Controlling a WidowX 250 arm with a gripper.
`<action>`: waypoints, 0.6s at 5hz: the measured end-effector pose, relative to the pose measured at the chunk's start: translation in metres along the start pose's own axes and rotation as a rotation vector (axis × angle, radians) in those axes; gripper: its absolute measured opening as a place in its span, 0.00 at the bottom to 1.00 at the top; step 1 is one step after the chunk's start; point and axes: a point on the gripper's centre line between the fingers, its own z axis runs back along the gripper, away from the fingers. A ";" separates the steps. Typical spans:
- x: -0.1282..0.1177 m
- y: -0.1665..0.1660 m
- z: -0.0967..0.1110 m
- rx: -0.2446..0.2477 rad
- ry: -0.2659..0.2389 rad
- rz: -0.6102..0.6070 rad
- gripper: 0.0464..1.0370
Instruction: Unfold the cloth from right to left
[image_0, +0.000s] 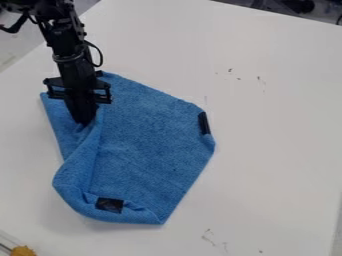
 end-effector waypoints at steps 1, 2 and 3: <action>-0.001 0.000 0.000 0.005 0.005 0.006 0.02; -0.009 0.007 0.023 0.073 -0.018 0.047 0.01; -0.032 0.031 0.058 0.152 -0.097 0.142 0.01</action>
